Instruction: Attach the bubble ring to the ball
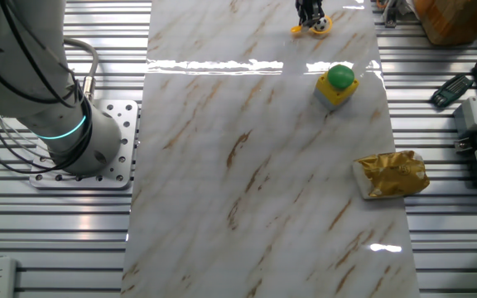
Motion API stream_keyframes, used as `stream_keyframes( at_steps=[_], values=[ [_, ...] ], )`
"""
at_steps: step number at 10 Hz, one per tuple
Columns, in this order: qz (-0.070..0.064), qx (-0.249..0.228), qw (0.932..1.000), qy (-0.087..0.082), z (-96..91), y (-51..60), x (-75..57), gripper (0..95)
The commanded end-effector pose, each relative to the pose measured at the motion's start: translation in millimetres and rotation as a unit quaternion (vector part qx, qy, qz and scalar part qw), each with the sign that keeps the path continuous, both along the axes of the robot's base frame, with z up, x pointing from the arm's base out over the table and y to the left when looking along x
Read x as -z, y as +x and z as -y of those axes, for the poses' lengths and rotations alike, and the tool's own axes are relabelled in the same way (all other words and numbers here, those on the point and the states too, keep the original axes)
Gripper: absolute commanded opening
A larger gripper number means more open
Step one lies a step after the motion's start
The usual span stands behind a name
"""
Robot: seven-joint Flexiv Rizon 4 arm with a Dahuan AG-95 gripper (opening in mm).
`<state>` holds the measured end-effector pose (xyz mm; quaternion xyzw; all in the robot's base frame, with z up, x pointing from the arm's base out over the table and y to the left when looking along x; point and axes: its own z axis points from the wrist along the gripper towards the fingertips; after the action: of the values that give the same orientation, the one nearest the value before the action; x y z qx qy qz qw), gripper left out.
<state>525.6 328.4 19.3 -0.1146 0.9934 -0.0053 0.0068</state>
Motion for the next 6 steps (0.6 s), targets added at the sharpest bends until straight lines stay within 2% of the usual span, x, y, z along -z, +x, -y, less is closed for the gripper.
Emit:
stream_keyframes(
  at_steps=[1,6],
  values=[
    [0.000,0.000,1.0000,-0.001,-0.1,0.4,0.7,0.0],
    [0.001,0.000,1.0000,-0.001,-0.8,0.8,2.2,0.0]
  ],
)
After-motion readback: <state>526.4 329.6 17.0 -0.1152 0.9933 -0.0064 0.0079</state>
